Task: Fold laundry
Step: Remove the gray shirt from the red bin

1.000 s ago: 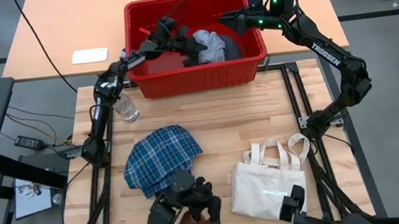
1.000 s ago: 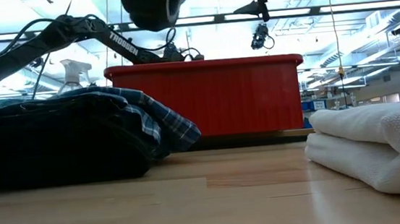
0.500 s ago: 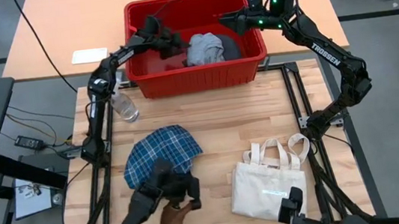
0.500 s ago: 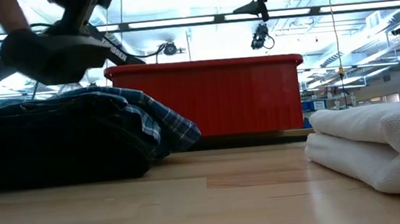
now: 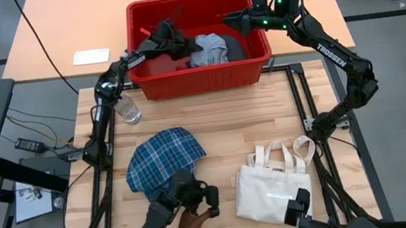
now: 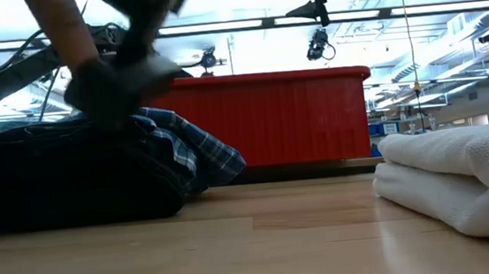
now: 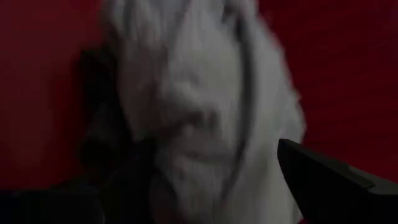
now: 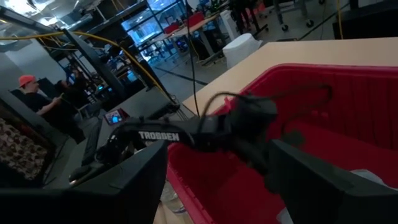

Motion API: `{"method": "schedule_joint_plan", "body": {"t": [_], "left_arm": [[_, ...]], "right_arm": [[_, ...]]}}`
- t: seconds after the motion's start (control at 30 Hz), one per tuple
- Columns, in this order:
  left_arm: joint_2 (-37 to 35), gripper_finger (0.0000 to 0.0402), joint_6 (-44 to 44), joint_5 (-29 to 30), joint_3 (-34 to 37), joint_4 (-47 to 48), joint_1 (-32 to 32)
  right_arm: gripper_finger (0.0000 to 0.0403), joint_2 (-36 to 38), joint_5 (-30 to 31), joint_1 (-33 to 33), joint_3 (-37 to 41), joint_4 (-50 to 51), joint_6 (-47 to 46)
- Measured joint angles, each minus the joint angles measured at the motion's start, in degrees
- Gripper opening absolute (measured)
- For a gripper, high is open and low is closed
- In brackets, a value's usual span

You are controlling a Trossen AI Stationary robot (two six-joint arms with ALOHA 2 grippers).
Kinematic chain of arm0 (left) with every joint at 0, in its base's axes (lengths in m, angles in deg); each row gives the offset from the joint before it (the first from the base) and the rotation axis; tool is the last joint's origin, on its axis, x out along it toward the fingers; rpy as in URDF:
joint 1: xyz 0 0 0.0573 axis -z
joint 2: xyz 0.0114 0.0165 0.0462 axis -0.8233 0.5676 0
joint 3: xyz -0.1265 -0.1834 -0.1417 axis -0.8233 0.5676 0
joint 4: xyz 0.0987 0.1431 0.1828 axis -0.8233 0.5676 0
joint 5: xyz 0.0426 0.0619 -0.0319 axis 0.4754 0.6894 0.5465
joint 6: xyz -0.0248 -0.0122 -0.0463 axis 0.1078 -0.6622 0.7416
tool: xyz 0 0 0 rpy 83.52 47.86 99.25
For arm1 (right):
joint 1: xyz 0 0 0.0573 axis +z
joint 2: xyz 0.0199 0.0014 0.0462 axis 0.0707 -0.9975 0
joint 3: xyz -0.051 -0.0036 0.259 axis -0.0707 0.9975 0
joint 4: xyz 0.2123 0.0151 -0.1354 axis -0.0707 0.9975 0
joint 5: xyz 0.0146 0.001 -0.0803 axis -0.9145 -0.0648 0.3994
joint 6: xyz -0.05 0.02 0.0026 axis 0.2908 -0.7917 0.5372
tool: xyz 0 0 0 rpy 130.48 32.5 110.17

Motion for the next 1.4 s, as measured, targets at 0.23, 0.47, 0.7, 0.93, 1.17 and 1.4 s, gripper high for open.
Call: {"method": "schedule_joint_plan", "body": {"t": [0.23, 0.47, 0.7, 0.93, 1.17, 1.4], "left_arm": [[3.4, 0.0345, 9.0, -6.7, 0.1, -13.9, 1.8], [3.7, 0.0345, 10.5, -6.8, 0.0, -22.1, 5.4], [5.1, 0.0297, 10.2, -5.7, 0.1, -21.8, 8.6], [5.1, 0.0126, 8.5, -3.5, 0.1, -22.3, 8.0], [3.3, 0.0037, 11.1, -9.6, 0.1, -28.2, 3.3], [0.0, 0.0037, 11.7, -17.7, 0.1, -31.9, -1.3]], "right_arm": [[0.0286, 0.0, -0.3, 0.0, 0.0, 0.1, -0.2], [0.0286, 0.0, -0.3, -0.3, 0.0, 0.2, -0.2], [0.0286, 0.0, -0.7, -0.3, 0.0, 0.2, -0.2], [0.0286, 0.0, -1.0, -0.3, 0.0, 0.5, 0.2], [0.0286, 0.0, -1.3, -0.5, 0.0, 1.9, 1.1], [0.0286, 0.0, -1.8, -2.5, 0.0, 1.0, 1.1]]}}
